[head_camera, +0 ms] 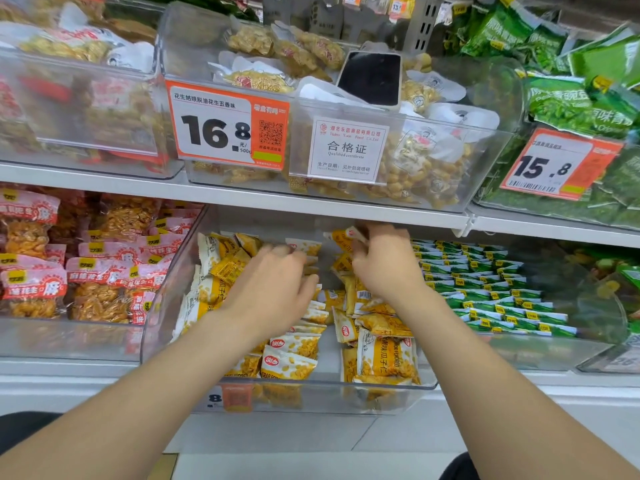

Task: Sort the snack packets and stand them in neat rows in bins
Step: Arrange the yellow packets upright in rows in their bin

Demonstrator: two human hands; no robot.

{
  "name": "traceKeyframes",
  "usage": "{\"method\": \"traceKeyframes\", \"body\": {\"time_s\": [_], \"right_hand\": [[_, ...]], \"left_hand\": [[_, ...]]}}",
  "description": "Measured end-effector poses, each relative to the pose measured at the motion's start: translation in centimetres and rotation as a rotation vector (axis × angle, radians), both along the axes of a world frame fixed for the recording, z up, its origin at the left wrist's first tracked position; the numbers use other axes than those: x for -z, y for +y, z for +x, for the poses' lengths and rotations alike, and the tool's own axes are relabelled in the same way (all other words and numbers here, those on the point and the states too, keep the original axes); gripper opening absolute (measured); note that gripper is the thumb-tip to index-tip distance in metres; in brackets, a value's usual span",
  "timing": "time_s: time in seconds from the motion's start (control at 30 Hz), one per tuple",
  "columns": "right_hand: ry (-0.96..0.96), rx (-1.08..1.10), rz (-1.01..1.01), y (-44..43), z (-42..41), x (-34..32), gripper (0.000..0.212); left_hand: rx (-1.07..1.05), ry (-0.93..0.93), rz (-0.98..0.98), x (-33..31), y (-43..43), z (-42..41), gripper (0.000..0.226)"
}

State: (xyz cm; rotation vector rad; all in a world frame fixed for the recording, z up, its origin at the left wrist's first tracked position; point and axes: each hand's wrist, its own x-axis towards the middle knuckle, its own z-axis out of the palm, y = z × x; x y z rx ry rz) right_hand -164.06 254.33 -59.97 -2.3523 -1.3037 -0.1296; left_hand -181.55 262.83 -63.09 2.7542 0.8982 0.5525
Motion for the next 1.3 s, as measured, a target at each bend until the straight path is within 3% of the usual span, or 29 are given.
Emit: {"method": "traceKeyframes", "body": {"time_s": [0.23,0.5,0.73,0.87,1.0,1.13,1.3], "right_hand": [[-0.082,-0.041,-0.325,4.1,0.4,0.6,0.036],[-0.066,-0.075,-0.505,5.1,1.5,0.7,0.073],[-0.278,-0.091,-0.589,6.8,0.8,1.6,0.052],[-0.329,0.008,-0.450,7.2,1.5,2.6,0.031],[-0.350,0.106,-0.378,6.9,1.9,3.1,0.042],[-0.222,0.128,-0.388,6.5,2.1,2.6,0.052],[-0.163,0.143,-0.467,4.8,1.7,1.1,0.047]], "left_hand": [[0.101,0.325,0.243,0.9,0.2,0.7,0.074],[0.128,0.499,0.099,1.6,2.2,1.0,0.093],[0.106,0.552,0.072,1.5,2.3,1.3,0.095],[0.109,0.552,0.076,1.5,2.2,1.3,0.094],[0.113,0.550,0.072,1.4,2.1,1.2,0.093],[0.113,0.540,0.078,1.4,2.1,1.1,0.093],[0.125,0.534,0.079,1.3,2.0,1.0,0.093]]}}
